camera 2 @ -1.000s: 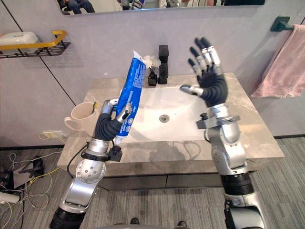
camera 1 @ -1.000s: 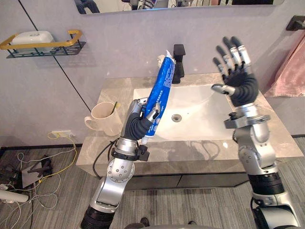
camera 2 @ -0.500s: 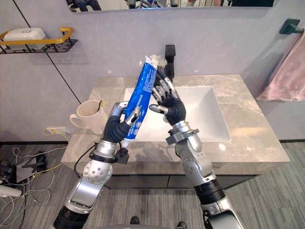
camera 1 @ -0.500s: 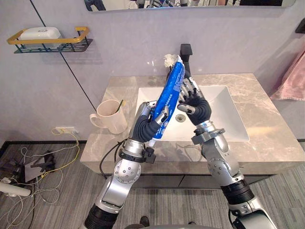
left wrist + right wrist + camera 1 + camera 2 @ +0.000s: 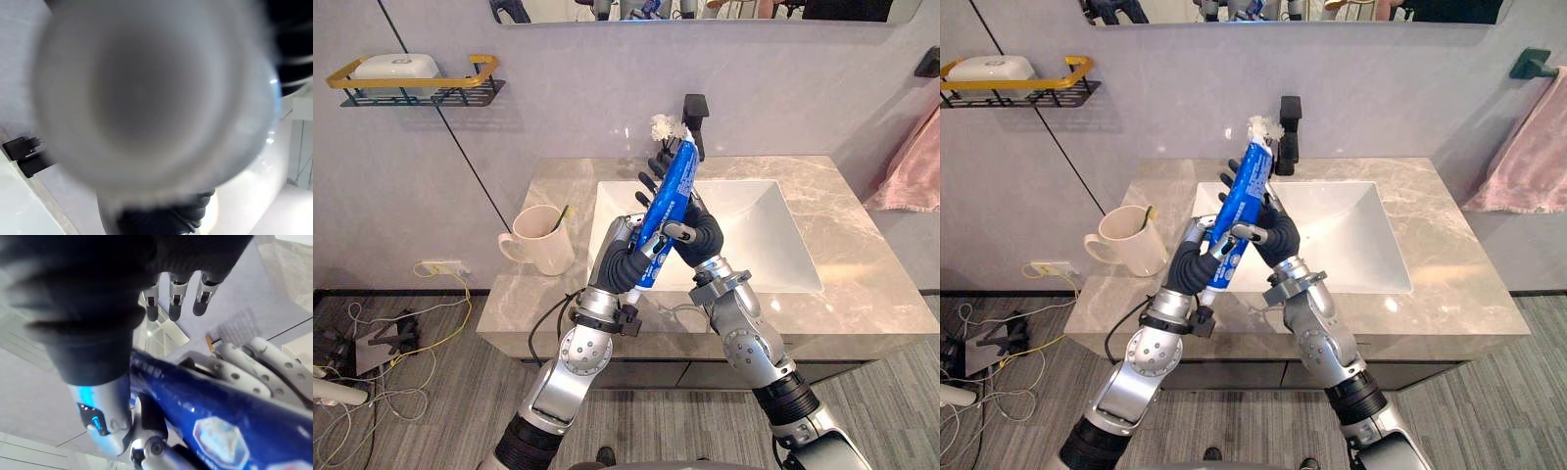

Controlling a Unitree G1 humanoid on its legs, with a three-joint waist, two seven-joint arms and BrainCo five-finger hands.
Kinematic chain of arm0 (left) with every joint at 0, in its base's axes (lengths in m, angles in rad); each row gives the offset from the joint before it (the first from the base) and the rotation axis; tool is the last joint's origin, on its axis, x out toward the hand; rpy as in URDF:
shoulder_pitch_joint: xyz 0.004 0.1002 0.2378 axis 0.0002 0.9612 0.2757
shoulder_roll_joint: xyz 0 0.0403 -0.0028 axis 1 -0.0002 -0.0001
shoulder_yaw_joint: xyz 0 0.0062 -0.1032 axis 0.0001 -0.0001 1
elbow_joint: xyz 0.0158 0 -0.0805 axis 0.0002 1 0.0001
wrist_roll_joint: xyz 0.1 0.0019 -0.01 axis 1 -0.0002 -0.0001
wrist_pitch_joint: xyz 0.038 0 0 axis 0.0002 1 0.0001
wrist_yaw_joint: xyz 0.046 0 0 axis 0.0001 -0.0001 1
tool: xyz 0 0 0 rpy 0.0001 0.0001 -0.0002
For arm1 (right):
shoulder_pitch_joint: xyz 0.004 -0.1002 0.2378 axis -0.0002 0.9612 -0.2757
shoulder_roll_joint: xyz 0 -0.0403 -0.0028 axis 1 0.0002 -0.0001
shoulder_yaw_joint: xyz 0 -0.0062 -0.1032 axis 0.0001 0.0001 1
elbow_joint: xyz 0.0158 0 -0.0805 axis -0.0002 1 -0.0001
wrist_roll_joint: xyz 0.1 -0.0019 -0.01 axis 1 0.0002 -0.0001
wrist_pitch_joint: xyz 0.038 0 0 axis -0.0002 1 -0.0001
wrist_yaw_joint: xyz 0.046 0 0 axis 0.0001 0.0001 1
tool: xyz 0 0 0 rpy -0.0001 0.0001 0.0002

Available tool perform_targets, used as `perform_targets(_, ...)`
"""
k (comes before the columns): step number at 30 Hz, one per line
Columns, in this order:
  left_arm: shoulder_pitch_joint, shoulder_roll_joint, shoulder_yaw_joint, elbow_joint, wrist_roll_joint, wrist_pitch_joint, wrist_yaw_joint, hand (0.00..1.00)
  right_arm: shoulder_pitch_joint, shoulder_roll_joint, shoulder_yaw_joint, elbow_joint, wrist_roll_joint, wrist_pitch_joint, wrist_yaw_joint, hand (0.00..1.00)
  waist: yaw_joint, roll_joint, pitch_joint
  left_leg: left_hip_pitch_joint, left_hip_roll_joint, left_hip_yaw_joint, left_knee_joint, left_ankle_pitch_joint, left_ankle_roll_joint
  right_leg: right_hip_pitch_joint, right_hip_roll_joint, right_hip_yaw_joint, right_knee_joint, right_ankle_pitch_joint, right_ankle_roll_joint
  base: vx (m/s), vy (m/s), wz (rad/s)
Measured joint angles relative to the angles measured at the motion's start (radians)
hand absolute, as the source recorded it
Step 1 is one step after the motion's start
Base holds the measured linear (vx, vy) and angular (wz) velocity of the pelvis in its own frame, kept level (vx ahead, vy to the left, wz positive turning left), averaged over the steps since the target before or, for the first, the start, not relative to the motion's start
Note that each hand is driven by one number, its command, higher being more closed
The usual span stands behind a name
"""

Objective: Organize washtable

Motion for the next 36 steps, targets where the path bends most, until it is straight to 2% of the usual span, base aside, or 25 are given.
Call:
perform_targets(1,0.001,-0.002,-0.004,0.002,0.000,0.000,0.001,1.00,0.000,0.002,0.000,0.000,0.000,0.000,0.000,1.00,0.000,0.000,0.000,0.000,0.000,0.002,0.000,0.000,0.000,0.000,0.000,0.000,0.000,0.000,0.000,0.00,0.000,0.00)
perform_targets(21,0.035,-0.027,-0.027,0.037,0.001,-0.008,0.002,1.00,-0.007,0.005,0.002,0.000,-0.004,0.002,-0.002,1.00,0.000,-0.005,-0.003,-0.001,0.000,0.009,0.000,0.000,0.000,-0.009,0.001,0.015,0.000,0.005,0.000,0.00,0.000,-0.01)
perform_targets(30,0.036,-0.026,-0.025,0.037,0.000,-0.008,0.005,1.00,-0.007,0.015,-0.008,-0.002,-0.046,0.002,-0.002,1.00,0.000,-0.003,-0.004,0.001,-0.002,0.007,0.000,0.001,0.001,-0.006,0.000,0.014,0.000,0.004,0.000,0.00,0.000,0.00)
perform_targets(31,0.036,-0.026,-0.023,0.037,0.000,-0.008,0.006,0.00,-0.007,0.015,-0.009,-0.003,-0.050,0.002,-0.002,1.00,0.000,-0.003,-0.004,0.003,-0.002,0.007,0.000,0.001,0.001,-0.004,0.000,0.013,0.000,0.004,0.000,0.00,0.000,0.00)
perform_targets(36,0.036,-0.018,-0.015,0.018,-0.001,-0.008,0.008,0.00,-0.020,0.014,-0.022,-0.014,-0.074,0.002,-0.001,1.00,-0.002,0.004,-0.009,0.010,-0.008,0.005,0.000,0.001,0.002,0.003,-0.002,0.012,0.000,0.004,0.000,0.00,0.000,0.00)
